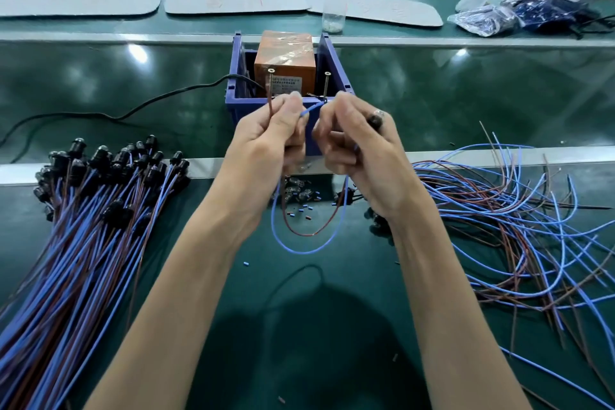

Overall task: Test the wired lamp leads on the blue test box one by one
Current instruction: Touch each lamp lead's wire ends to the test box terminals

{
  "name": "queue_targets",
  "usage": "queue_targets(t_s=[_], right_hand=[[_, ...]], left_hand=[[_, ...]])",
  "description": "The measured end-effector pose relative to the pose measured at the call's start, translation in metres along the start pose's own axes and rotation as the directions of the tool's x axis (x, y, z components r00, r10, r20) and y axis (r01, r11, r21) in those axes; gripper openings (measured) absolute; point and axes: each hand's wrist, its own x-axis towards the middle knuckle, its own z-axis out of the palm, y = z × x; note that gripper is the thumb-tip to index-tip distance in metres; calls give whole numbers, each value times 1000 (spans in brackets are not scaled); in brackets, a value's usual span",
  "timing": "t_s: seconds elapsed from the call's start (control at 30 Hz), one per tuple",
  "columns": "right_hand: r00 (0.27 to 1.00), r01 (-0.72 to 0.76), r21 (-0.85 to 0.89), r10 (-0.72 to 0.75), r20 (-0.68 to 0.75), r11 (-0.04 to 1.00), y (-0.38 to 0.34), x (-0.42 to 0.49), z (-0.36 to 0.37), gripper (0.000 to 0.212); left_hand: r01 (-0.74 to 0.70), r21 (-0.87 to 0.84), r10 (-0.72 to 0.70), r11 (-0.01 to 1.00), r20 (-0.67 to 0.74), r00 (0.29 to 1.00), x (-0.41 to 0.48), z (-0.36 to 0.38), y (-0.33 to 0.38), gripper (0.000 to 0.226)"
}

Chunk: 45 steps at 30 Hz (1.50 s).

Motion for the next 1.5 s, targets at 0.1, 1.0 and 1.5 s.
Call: queue_targets(t_s=[0.1,1.0,1.5], right_hand=[[998,46,-136,-40,44,990,-7,-2,7,30],[997,-57,-93,52,-60,994,7,3,-3,28],[969,-238,-318,201,-144,918,-4,1,-2,36]], left_hand=[[-104,302,126,948,-56,990,0,1,-3,35],[78,-251,-61,965,74,995,1,-7,4,33],[55,-217,-64,975,-35,997,8,-16,-5,25]])
